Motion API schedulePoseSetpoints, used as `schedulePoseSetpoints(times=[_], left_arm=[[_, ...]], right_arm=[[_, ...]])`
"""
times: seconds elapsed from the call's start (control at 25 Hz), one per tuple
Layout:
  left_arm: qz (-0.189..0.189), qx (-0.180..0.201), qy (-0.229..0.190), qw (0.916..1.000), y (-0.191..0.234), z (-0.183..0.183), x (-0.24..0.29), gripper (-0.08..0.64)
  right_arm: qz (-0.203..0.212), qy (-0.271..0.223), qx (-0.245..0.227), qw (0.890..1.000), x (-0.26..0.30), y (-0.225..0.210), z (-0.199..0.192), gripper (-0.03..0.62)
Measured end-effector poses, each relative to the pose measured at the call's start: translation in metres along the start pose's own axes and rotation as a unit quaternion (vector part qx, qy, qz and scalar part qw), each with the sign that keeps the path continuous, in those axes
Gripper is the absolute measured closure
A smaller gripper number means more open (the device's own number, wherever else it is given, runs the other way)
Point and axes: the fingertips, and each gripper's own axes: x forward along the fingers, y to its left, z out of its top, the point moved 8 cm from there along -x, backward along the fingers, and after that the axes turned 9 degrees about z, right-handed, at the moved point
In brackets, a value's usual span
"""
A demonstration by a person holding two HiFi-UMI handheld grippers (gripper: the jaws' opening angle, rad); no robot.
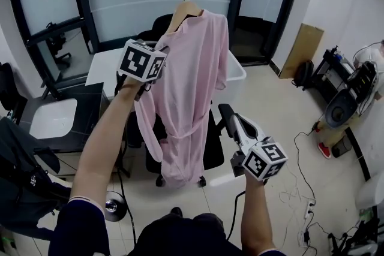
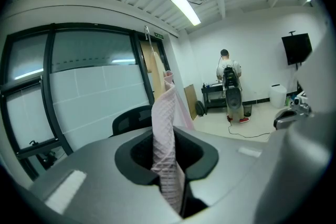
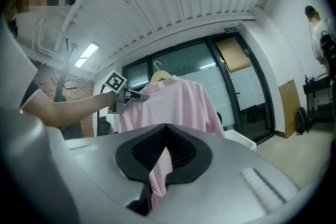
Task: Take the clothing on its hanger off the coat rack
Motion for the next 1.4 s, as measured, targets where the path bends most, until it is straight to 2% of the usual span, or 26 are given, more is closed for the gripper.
schedulePoseSetpoints(times=[0.44,0.64,0.88,1.16,1.4], left_arm=[[0.002,-0.024,-0.023,0.9994,0.013,0.028,0.086,0.497],[-0.002,-0.018,-0.01,0.9998,0.01,0.018,0.103,0.497],[-0.014,-0.013,0.015,0.9997,-0.005,-0.024,0.111,0.497],[-0.027,-0.027,0.05,0.998,-0.028,-0.09,0.109,0.497],[-0.039,-0.033,0.084,0.9952,-0.057,-0.15,0.106,0.497]], right_arm=[[-0.019,0.006,-0.005,1.0,0.028,-0.076,0.018,0.591],[-0.02,0.02,-0.002,1.0,0.036,-0.094,0.014,0.591],[-0.013,0.039,0.007,0.999,0.044,-0.101,0.001,0.591],[-0.001,0.068,0.015,0.998,0.049,-0.094,-0.02,0.591],[0.003,0.097,0.041,0.994,0.046,-0.086,-0.051,0.591]])
